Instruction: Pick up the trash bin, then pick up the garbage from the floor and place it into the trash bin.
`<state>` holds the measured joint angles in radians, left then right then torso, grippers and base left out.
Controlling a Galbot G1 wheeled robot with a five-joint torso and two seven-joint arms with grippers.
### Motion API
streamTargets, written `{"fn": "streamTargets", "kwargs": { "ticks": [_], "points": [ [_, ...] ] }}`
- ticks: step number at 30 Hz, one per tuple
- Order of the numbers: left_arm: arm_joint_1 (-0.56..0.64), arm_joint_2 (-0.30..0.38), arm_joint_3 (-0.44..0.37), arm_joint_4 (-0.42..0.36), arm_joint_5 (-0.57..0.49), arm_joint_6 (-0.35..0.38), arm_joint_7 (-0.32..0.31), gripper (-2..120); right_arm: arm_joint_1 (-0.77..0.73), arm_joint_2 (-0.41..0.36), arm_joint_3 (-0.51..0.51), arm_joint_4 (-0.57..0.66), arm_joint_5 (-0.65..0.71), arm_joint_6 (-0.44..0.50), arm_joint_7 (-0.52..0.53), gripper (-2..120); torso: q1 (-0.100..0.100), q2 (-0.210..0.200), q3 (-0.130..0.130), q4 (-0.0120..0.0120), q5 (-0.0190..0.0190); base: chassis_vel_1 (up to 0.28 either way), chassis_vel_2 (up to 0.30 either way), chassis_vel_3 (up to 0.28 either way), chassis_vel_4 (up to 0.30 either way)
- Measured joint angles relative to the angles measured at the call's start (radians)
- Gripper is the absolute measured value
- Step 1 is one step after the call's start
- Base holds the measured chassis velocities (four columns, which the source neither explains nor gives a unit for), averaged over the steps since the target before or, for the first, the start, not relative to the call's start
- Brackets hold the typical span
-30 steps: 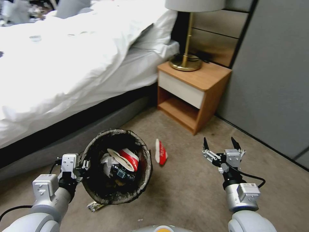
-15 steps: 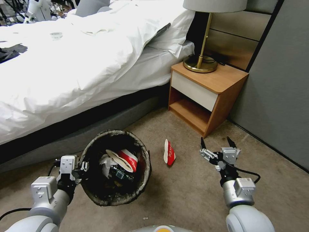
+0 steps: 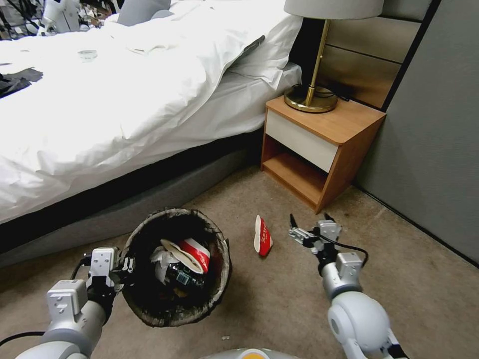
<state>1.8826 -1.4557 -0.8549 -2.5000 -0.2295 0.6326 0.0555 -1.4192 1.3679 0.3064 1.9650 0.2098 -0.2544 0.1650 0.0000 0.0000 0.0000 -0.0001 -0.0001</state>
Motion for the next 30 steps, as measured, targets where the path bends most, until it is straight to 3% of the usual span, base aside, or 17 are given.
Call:
{"fn": "streamTargets", "kwargs": {
  "ticks": [12, 17, 30],
  "points": [
    [0.012, -0.009, -0.011, 0.0, 0.003, 0.004, -0.015, 0, 0.295, 0.001, -0.206, -0.281, 0.21, -0.065, 0.069, 100, 0.0, 0.0, 0.0, 0.0003, 0.0001, 0.0, 0.0, 0.0, 0.0],
    [0.013, -0.012, -0.021, 0.0, 0.0, 0.005, -0.016, 0, 0.396, 0.017, -0.253, -0.426, 0.284, -0.085, 0.098, 100, 0.0, 0.0, 0.0, 0.0, 0.0, 0.0, 0.0, 0.0, 0.0],
    [0.017, -0.01, -0.03, 0.0, -0.007, 0.008, -0.016, 0, 0.523, 0.085, -0.3, -0.681, 0.31, -0.075, 0.14, 100, 0.0, 0.0, 0.0, 0.0, 0.0, 0.0, 0.0, 0.0, 0.0]
  ]
}}
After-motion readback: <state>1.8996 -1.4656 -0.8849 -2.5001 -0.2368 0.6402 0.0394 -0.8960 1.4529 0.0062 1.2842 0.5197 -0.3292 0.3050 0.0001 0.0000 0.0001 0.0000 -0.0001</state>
